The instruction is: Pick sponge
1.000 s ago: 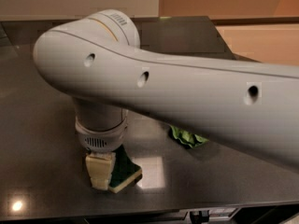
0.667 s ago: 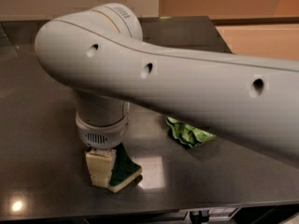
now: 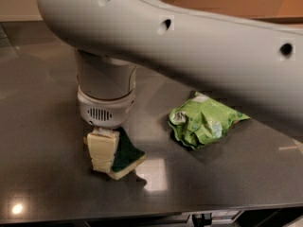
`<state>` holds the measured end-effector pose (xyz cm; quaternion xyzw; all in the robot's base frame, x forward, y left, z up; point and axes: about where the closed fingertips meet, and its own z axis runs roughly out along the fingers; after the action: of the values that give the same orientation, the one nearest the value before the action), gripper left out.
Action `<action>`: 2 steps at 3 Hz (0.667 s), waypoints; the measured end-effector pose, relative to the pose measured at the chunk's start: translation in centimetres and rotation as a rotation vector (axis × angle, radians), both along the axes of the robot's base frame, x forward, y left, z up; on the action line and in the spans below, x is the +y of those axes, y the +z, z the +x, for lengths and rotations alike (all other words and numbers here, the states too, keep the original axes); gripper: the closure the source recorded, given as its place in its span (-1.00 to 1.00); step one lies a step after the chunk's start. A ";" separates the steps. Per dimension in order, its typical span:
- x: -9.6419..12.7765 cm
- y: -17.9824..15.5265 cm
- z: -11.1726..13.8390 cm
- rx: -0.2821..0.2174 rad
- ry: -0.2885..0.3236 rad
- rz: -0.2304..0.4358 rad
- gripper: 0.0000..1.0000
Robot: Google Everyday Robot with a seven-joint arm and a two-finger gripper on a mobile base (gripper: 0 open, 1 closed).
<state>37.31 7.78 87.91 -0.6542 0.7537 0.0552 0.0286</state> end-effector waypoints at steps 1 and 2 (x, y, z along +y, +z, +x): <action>0.0 2.2 0.2 -0.003 0.014 0.011 1.00; 0.7 7.5 0.8 -0.070 0.040 0.076 1.00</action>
Offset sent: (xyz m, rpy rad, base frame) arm 0.0101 -0.0092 0.0729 0.0328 -0.0136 0.0400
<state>38.10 8.45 95.38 -0.6691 0.7364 0.0614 0.0789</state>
